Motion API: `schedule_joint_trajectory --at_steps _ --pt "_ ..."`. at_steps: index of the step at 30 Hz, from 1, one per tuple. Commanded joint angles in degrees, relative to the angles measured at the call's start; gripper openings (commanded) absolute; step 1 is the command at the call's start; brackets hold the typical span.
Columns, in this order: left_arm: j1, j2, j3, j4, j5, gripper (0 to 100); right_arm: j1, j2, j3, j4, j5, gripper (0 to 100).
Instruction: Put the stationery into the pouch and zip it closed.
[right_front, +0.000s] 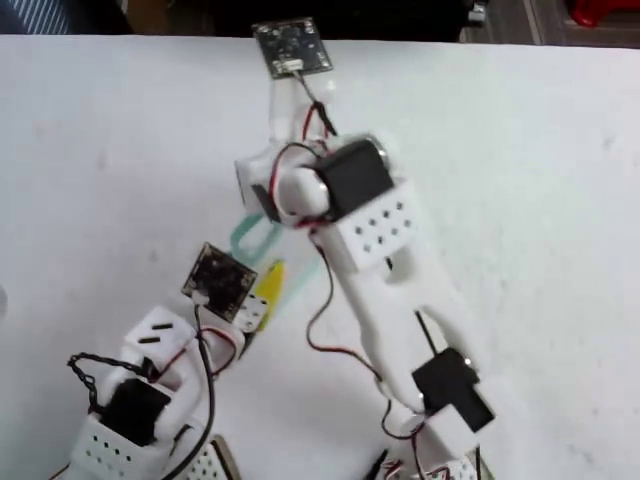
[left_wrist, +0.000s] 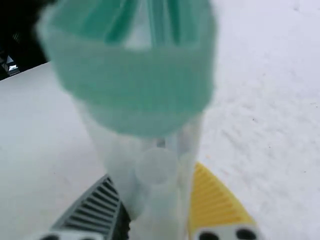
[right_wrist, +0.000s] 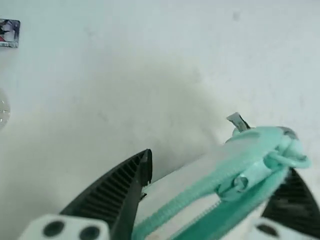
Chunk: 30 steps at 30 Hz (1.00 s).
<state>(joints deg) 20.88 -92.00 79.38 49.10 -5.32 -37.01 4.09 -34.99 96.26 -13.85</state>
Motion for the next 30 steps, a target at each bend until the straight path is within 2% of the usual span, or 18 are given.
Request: schedule_joint_trajectory --at_steps 1,2,5,7,9,13,15,19,22,24,26,30 --pt "-0.5 -0.8 -0.8 -1.8 -0.9 2 -0.3 1.7 0.0 0.7 0.1 7.9" --pt "-0.5 -0.8 -0.9 -1.7 -0.9 2 0.2 2.2 -0.1 0.4 0.9 0.2" --pt "-0.4 -0.8 -1.1 -1.6 -0.9 6 1.9 2.9 -2.6 0.6 5.8 6.6" --pt "-0.3 -0.8 -2.6 1.1 -0.4 17 4.4 3.2 -5.2 0.6 6.6 1.8" --pt "-0.3 -0.8 -6.2 6.2 2.3 25 6.7 3.3 -8.9 0.2 6.8 2.2" --pt "-1.6 -0.8 -12.7 12.7 4.9 26 9.7 3.4 -18.4 -0.5 7.5 1.6" --pt "-4.1 -0.8 -12.9 12.7 5.1 26 9.7 3.4 -22.6 -1.6 12.5 1.6" --pt "-10.9 -0.8 -12.7 9.9 5.3 26 8.1 3.4 -27.3 -3.9 31.0 1.6" --pt "-15.5 -0.8 -12.7 8.3 5.3 26 5.8 3.4 -27.6 -2.0 45.5 1.7" --pt "-17.2 -0.8 -11.6 6.9 5.3 26 4.3 3.4 -27.6 1.5 52.0 1.7" --pt "-17.7 -0.8 -9.6 4.3 5.3 26 3.1 2.9 -27.0 2.6 55.0 1.7" --pt "-17.8 -0.8 -6.2 -0.2 5.3 26 2.9 -0.3 -24.0 2.4 55.7 1.7"
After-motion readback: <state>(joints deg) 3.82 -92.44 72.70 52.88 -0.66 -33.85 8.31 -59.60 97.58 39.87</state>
